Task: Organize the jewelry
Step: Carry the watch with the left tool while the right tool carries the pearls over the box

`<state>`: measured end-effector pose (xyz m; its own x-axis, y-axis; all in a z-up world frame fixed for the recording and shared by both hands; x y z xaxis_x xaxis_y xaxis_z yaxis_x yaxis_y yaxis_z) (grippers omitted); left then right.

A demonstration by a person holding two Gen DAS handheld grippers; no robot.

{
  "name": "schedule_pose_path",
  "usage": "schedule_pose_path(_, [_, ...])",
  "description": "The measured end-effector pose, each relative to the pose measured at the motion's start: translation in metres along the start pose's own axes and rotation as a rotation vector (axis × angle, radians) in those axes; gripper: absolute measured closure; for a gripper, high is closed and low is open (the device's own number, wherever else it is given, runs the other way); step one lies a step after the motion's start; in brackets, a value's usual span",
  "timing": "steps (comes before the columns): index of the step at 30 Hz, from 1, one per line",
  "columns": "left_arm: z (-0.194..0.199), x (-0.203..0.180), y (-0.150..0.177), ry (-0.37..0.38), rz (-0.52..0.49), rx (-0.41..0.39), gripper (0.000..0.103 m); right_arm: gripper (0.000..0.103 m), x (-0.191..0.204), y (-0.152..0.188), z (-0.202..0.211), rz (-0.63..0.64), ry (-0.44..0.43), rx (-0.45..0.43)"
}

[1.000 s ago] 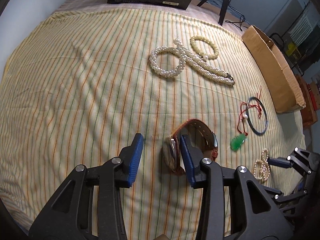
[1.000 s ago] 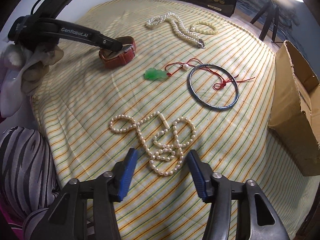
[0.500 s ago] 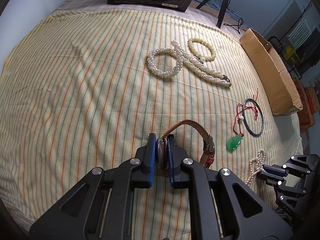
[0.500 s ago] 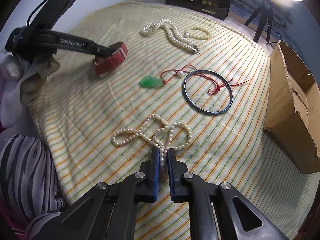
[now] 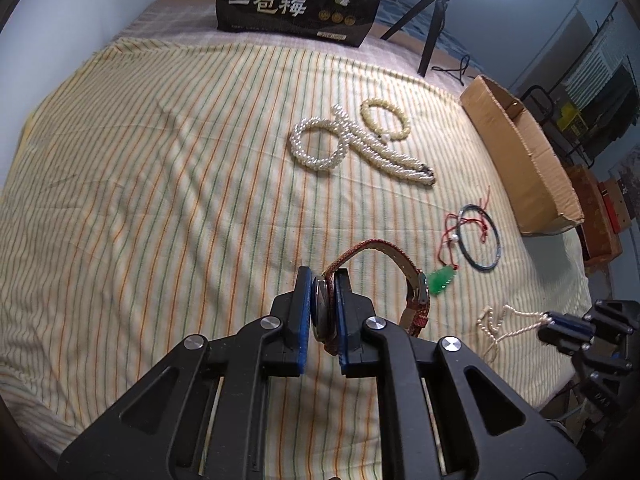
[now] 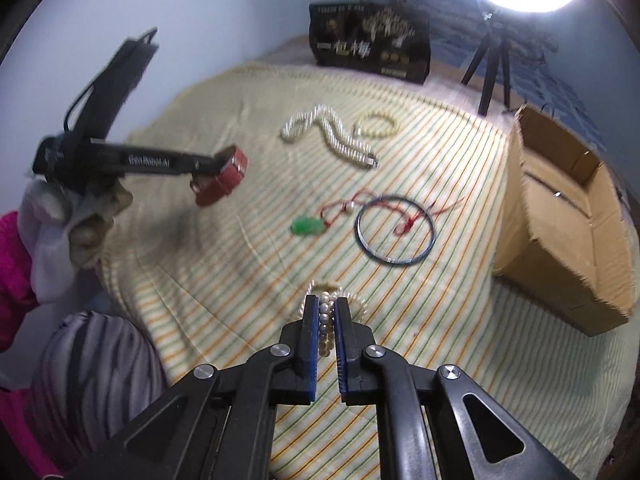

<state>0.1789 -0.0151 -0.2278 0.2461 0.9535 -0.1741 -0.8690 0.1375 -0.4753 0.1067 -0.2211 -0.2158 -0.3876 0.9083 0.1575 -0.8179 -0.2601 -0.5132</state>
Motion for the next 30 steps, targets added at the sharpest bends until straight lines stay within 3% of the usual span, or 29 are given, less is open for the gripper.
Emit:
schedule_pose_path(17, [0.05,-0.056,-0.03,0.054,-0.108,-0.107,0.094,0.099,-0.018,-0.047,0.095,-0.047,0.029,-0.226])
schedule_pose_path(30, [0.056,-0.13,-0.083,0.116,-0.242,-0.166,0.094,0.099,-0.078,-0.103,0.143,-0.08,0.131,-0.352])
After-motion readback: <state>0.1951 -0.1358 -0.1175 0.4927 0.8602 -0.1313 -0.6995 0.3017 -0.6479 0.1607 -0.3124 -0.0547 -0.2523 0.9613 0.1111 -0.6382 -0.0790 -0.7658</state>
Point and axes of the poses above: each gripper's, at about its wrist camera, not at the fingertips, and z roughly against the way its jaws point, x to its left, y to its underside, the point moved 4 cm from there along -z, roughly the way its jaws point, and after that the axes turned 11 degrees about -z, right-handed, at the moved point
